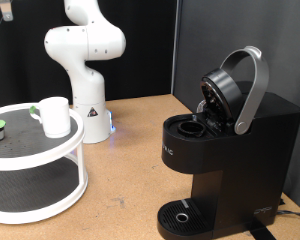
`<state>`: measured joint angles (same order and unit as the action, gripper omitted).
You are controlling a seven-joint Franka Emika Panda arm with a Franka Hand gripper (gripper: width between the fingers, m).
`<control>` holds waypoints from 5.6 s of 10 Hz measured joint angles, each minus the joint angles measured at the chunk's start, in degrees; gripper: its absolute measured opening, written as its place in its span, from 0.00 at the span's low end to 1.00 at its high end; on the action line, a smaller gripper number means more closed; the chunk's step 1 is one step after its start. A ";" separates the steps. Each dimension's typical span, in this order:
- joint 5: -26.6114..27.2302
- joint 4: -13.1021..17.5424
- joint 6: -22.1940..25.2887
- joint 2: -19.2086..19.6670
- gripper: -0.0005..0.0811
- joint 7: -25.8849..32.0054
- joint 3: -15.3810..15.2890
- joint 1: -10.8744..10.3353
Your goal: Make a cup of coffee with the keurig machine
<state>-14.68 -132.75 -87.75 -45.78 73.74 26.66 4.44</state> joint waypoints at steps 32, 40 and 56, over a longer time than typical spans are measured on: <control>-18.62 -22.86 -46.49 16.27 0.99 34.09 19.26 -3.02; -18.62 -23.74 -48.39 17.69 0.98 35.01 20.61 -3.06; -12.14 -15.59 -34.01 10.70 0.59 39.51 17.76 -4.14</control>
<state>-26.82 -148.34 -121.76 -35.08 113.25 44.42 0.31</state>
